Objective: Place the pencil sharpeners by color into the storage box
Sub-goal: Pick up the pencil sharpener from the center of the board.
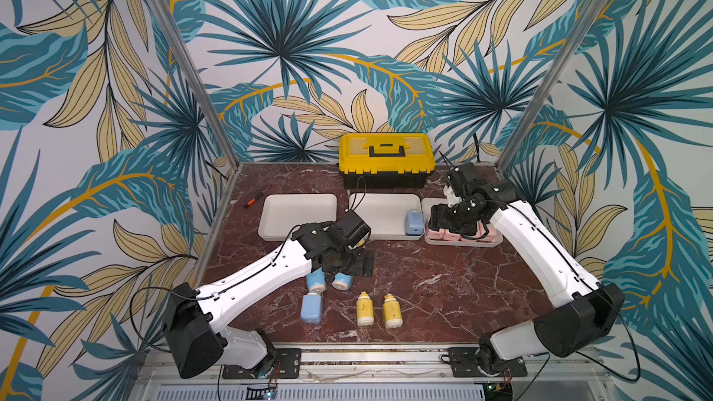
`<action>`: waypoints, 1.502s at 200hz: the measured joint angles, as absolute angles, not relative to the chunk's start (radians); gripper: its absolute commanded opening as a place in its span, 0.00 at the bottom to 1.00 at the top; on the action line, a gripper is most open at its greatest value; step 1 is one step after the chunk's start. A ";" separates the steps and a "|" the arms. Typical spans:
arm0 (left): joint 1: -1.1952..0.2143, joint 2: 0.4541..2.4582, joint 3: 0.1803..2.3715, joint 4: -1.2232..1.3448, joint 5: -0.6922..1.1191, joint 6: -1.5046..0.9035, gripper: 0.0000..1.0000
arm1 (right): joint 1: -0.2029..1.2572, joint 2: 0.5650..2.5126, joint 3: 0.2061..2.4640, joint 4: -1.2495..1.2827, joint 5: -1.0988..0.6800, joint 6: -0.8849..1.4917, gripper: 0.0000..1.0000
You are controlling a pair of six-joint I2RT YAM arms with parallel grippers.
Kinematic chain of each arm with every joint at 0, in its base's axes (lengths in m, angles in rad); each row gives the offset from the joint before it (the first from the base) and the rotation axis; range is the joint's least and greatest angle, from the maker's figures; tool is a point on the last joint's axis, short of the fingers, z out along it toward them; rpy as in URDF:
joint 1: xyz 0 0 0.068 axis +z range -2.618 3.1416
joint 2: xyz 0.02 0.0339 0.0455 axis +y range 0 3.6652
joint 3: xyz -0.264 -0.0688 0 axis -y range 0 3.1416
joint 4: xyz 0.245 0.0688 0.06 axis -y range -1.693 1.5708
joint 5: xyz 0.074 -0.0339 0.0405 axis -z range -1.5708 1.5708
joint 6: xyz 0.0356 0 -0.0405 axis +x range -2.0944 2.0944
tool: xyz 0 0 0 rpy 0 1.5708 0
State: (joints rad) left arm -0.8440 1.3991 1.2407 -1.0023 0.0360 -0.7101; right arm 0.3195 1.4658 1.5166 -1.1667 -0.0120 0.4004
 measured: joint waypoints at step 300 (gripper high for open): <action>-0.770 1.734 1.298 -1.122 0.026 -0.678 0.82 | 0.319 1.481 1.415 -1.070 -0.070 0.419 0.75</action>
